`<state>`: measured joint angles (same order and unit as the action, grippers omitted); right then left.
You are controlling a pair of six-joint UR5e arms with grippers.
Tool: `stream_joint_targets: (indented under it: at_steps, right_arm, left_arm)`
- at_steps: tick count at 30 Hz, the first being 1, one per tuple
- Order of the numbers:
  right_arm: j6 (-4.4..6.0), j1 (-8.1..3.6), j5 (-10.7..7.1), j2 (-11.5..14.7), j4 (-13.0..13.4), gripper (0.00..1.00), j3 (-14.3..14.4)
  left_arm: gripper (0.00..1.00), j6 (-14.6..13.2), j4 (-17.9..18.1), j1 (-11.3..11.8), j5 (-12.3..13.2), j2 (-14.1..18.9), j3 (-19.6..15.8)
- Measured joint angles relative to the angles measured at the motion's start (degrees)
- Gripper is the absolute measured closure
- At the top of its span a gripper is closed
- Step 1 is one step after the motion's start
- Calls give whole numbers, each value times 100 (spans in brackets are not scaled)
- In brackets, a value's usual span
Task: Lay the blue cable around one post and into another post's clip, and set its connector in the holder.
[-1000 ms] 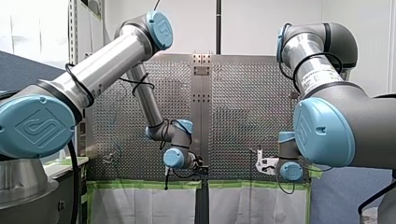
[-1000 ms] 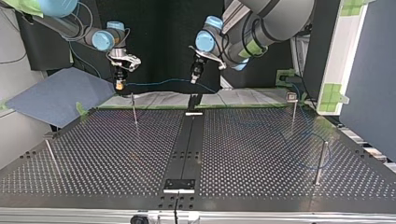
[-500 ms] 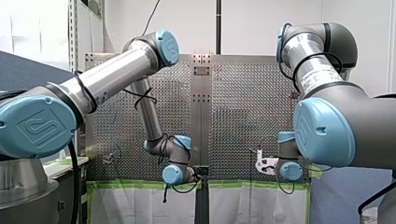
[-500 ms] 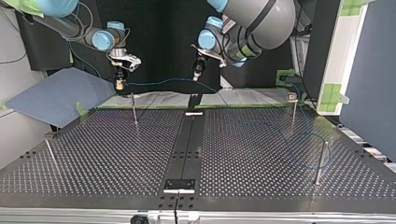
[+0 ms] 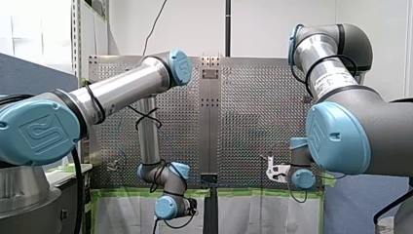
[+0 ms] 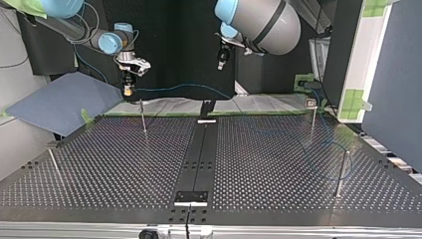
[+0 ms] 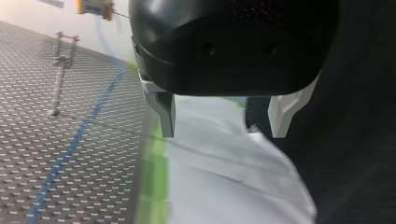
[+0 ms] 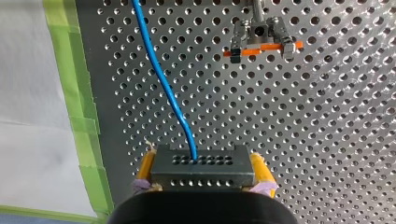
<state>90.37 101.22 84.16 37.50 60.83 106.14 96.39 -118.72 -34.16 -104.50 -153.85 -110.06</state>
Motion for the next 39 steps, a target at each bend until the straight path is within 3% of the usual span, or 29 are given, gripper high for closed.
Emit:
stream_joint_targets:
  at_steps: [6, 14, 25, 39]
  right_arm:
    - [0, 0, 0, 0, 1, 100, 0]
    - [7, 2, 1, 0, 10, 100, 0]
    - [11, 5, -18, -7, 17, 100, 0]
    - [17, 9, -90, -12, 9, 100, 0]
  left_arm:
    - [1, -46, 315, -49, -3, -221, -290]
    - [1, -83, 620, -98, -18, 51, -352]
    - [1, -81, 437, -122, 7, 565, -259]
    - [1, -61, -112, -152, 101, 619, 273]
